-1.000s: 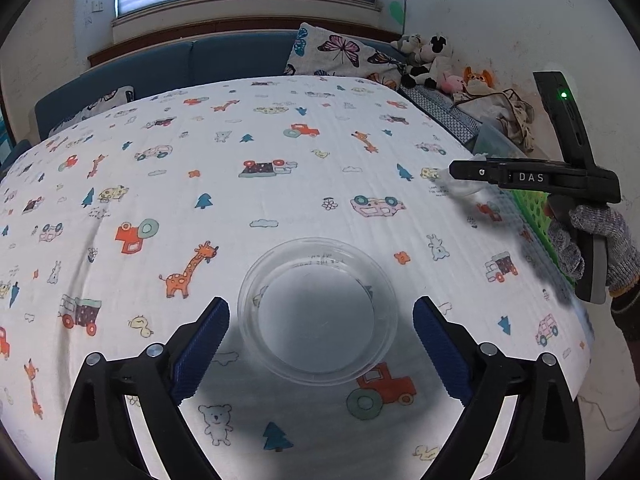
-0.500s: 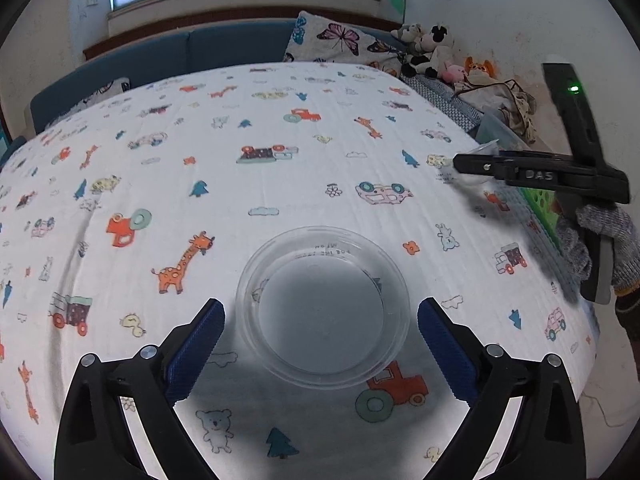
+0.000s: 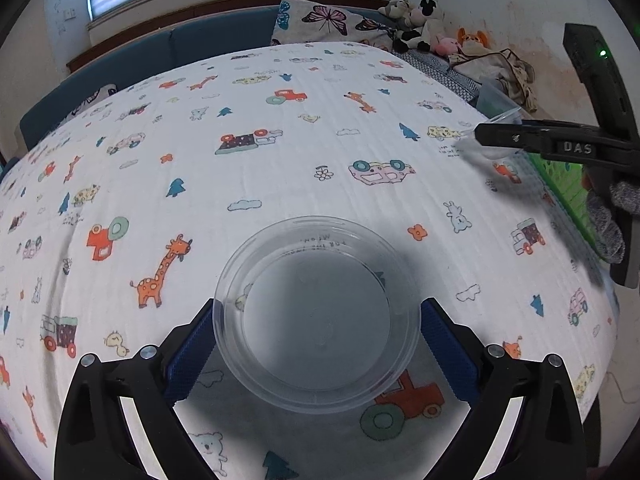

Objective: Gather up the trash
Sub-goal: 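Close the left gripper on the clear lid while the right grasps the sealed container, then carry the clear lid and sealed container over the green basket with both grippers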

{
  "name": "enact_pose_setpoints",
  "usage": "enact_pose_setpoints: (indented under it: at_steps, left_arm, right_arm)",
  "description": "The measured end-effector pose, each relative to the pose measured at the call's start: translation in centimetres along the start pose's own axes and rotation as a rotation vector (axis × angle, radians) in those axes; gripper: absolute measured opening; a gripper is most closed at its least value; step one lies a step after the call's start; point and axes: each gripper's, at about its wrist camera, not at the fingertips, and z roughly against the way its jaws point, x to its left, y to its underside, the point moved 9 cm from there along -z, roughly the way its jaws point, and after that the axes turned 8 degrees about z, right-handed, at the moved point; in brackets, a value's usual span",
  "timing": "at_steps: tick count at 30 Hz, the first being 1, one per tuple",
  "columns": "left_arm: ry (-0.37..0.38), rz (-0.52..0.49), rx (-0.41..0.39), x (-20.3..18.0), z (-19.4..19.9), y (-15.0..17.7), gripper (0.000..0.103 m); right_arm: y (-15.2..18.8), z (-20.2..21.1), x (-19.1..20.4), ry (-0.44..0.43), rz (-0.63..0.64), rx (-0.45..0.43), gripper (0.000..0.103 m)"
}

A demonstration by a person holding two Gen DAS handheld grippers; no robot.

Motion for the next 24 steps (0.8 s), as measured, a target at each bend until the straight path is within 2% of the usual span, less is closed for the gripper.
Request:
enact_pose_setpoints:
  at_steps: [7,12,17,24]
  left_arm:
    - [-0.006,0.009,-0.032,-0.6,0.9,-0.3,0.090]
    - [0.019,0.003,-0.074,-2.2,2.7,-1.0,0.090]
    - [0.059,-0.037,-0.104,-5.7,4.0,-2.1,0.090]
    - [0.133,-0.089,-0.118,-11.7,4.5,-3.8,0.090]
  right_arm:
    - [0.7,2.2,-0.2,0.007,-0.009,-0.023,0.066]
    - [1.8,5.0,-1.1,0.028,-0.025,-0.048,0.066]
    - [3.6,7.9,-3.3,0.077,-0.056,-0.061,0.066]
    - [7.9,11.5,-8.8,0.192,-0.134,-0.039,0.066]
